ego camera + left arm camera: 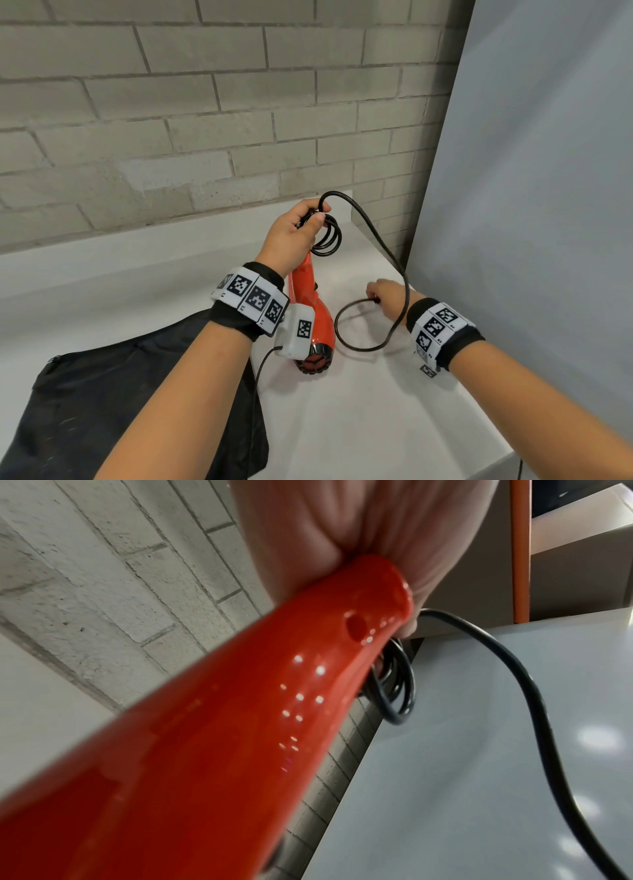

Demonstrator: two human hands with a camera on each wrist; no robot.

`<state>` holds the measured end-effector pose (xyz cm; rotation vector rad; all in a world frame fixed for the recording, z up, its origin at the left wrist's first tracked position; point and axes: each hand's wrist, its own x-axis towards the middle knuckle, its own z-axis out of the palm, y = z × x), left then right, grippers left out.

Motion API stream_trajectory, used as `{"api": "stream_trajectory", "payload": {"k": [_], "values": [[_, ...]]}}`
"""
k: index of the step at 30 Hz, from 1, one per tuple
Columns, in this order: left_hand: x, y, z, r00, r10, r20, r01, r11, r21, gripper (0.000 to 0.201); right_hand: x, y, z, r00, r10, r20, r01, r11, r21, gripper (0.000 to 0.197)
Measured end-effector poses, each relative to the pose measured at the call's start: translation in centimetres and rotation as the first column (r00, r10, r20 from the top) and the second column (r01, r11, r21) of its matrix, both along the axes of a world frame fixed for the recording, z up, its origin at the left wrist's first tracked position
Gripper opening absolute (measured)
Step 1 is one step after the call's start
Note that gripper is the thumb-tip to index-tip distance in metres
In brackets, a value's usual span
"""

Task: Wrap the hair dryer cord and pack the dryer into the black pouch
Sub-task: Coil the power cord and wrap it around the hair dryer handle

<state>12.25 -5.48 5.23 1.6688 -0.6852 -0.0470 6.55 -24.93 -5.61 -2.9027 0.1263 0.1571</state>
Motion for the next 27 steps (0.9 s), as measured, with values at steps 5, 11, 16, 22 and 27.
{"api": "stream_trajectory", "payload": {"k": [5, 11, 16, 22, 27], "values": [[0.2, -0.3, -0.3, 0.999, 0.030, 0.021, -0.030, 1.000, 0.008, 0.017, -0.6, 0.5, 4.0, 0.728, -0.110, 0.677, -0.204, 0.907, 0.368, 0.022], [0.3, -0.3, -0.2, 1.000, -0.007, 0.015, 0.007, 1.000, 0.003, 0.017, -2.3, 4.9, 7.1, 0.571, -0.219, 0.791, -0.546, 0.618, 0.566, 0.043], [0.4, 0.1, -0.3, 0.996, -0.084, -0.041, 0.083, 0.996, -0.025, 0.020, -1.3, 7.0, 8.0, 0.606, -0.281, 0.744, -0.614, 0.429, 0.663, 0.030], [0.5, 1.0, 0.2, 0.981, -0.173, -0.091, 0.171, 0.985, -0.035, 0.020, -1.0, 7.7, 8.5, 0.685, -0.272, 0.676, -0.582, 0.354, 0.732, 0.024], [0.6, 1.2, 0.3, 0.970, -0.221, -0.099, 0.213, 0.973, -0.086, 0.015, -1.3, 7.7, 9.4, 0.684, -0.192, 0.704, -0.599, 0.403, 0.692, 0.027]]}}
